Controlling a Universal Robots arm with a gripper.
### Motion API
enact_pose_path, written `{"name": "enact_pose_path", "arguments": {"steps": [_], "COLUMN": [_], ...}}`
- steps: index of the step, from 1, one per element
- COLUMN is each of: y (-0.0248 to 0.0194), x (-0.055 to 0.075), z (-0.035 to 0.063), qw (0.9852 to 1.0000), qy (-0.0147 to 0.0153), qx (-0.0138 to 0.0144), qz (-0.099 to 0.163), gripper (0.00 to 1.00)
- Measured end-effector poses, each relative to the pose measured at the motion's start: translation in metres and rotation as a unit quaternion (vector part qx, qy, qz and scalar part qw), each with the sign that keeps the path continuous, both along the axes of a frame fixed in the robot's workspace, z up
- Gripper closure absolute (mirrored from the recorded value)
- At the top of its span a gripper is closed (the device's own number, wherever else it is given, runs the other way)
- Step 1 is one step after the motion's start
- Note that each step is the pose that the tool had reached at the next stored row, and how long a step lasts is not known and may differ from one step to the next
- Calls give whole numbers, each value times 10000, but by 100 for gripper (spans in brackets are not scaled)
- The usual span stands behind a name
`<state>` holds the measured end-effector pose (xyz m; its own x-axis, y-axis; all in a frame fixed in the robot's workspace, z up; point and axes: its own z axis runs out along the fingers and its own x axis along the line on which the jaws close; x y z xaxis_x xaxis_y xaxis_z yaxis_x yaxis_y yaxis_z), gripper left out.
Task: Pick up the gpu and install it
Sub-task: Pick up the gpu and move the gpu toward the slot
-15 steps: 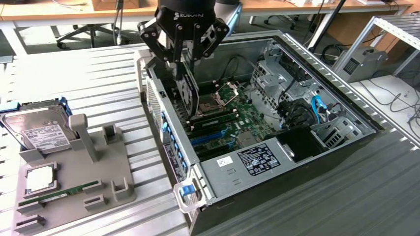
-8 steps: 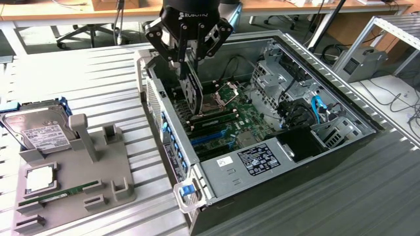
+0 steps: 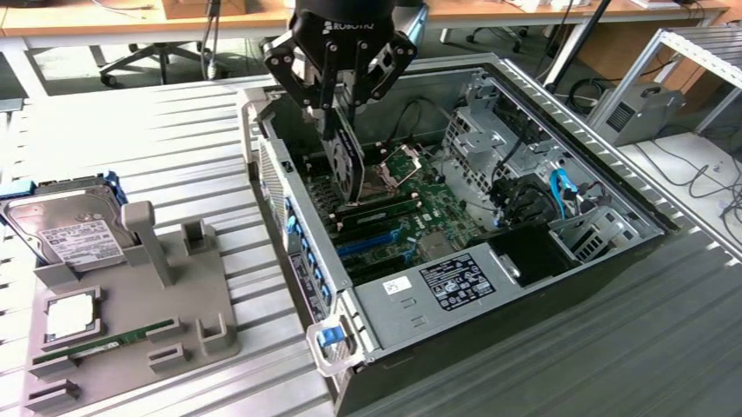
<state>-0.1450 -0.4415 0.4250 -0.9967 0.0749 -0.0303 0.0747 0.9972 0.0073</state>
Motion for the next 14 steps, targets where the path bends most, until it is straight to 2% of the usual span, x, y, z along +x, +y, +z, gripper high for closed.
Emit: {"name": "enact_pose_path", "arguments": {"steps": [2,4,6,7,8,9,10,11,14], "y": [0,0,0,0,0,0,0,0,0], "x": [30,171,346,503,574,602,661,677,691], "z": [0,0,0,-7,-12,-33,-78,-95,-109], "qw": [10000,10000,10000,10000,10000,10000,10000,10000,9999], "qy": [0,0,0,0,0,0,0,0,0], "qx": [0,0,0,-8,-12,-25,-61,-86,-105], "qz": [0,0,0,0,0,0,0,0,0], "gripper": [73,73,73,73,73,73,73,73,73]}}
